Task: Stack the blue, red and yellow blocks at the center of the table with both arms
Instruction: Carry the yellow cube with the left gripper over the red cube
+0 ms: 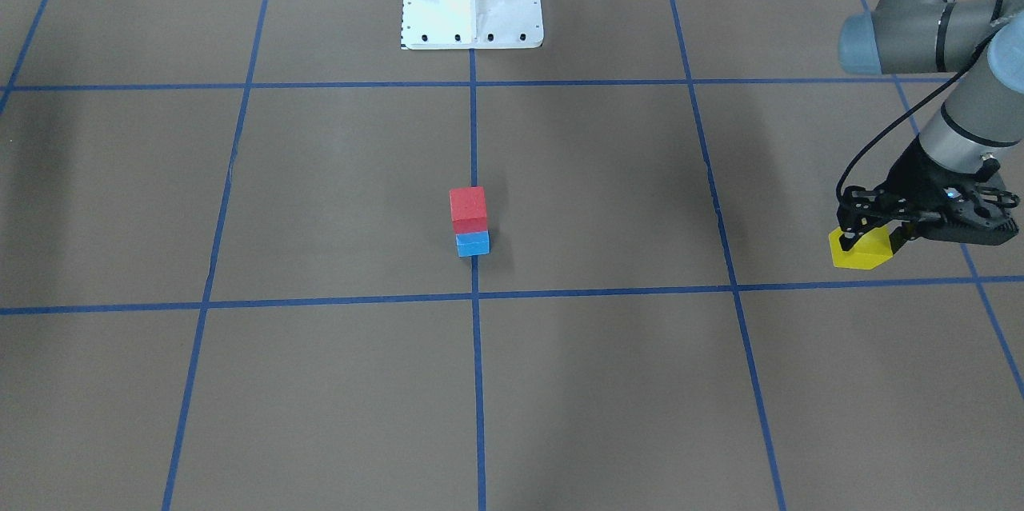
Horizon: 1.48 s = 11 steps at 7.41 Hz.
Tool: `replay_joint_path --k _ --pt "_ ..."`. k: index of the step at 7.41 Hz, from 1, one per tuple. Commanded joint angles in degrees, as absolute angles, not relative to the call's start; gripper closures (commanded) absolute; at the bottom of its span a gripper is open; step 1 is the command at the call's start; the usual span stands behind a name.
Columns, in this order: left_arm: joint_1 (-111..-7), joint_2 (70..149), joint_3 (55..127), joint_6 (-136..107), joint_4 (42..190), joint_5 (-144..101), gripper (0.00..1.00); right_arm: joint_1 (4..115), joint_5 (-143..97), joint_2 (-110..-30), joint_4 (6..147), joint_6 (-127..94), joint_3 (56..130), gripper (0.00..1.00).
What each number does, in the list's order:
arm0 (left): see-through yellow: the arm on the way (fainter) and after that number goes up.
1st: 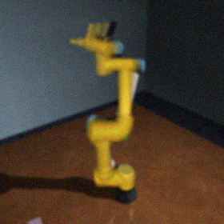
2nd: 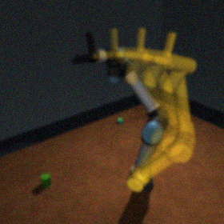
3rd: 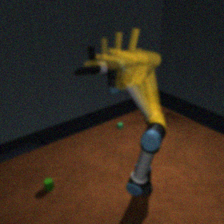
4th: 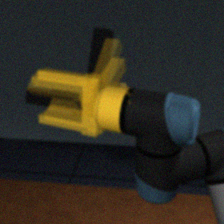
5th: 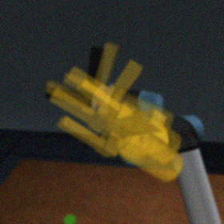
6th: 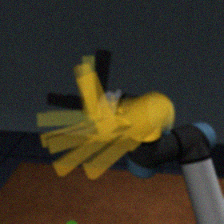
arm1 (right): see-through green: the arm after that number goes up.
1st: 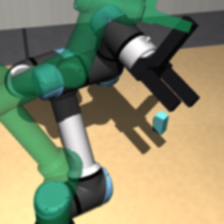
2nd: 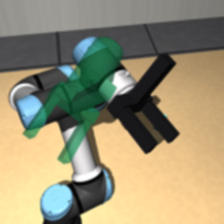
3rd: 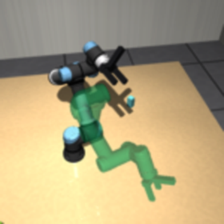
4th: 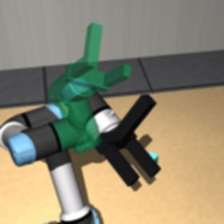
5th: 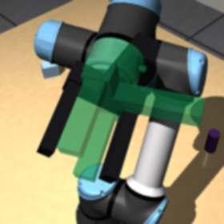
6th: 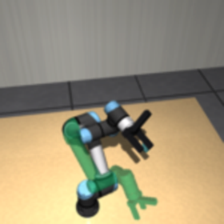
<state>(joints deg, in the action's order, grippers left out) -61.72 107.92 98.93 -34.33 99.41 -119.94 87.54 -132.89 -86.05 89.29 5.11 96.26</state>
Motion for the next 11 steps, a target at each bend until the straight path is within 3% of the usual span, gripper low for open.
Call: replay_joint_path --k 1,3,6,11 --pt "-55.9 124.4 102.9 -41.1 77.7 -119.0 1.00 87.5 -132.9 -86.0 89.3 3.4 96.3 0.01" --pt "-44.5 134.1 100.7 -55.7 75.6 -113.0 1.00 87.6 -132.9 -86.0 89.4 3.2 96.2 0.01" --pt "-36.7 147.7 90.1 -66.7 75.6 -108.3 1.00 87.5 -132.9 -86.0 89.5 2.9 96.2 0.01" --pt "-32.3 149.7 85.4 -72.2 76.1 -104.1 1.00 87.6 -132.9 -86.0 89.5 1.8 96.2 0.01"
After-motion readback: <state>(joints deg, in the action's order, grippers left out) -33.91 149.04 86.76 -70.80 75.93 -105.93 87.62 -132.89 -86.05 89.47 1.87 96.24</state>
